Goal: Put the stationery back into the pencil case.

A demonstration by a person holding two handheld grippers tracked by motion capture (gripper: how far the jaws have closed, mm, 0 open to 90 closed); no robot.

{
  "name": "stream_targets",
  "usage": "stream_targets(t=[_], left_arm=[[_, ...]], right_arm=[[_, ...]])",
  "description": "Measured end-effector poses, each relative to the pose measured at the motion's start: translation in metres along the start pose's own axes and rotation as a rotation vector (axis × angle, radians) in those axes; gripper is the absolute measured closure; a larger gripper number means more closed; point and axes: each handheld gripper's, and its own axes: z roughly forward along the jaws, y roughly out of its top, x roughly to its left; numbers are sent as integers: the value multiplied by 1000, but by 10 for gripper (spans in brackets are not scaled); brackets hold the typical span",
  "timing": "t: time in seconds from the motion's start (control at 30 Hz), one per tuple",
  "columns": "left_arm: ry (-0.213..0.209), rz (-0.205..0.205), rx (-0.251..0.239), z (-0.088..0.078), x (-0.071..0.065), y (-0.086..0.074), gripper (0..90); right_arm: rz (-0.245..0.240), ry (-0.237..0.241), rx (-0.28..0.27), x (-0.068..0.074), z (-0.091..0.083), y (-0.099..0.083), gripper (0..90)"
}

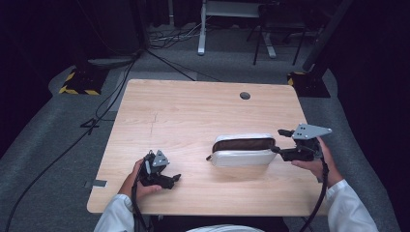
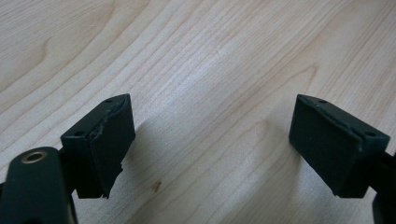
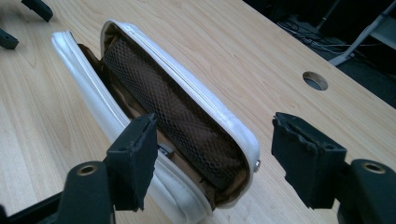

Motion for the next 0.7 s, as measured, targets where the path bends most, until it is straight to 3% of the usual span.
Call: stream_targets(t=[0.33, 0.7], left_arm=[[0, 0, 0, 0, 0, 0, 148], [1, 0, 0, 0, 0, 0, 148]], right_arm=[[9, -12, 17, -2, -14, -17, 296], [41, -46, 48, -5, -26, -47, 283]])
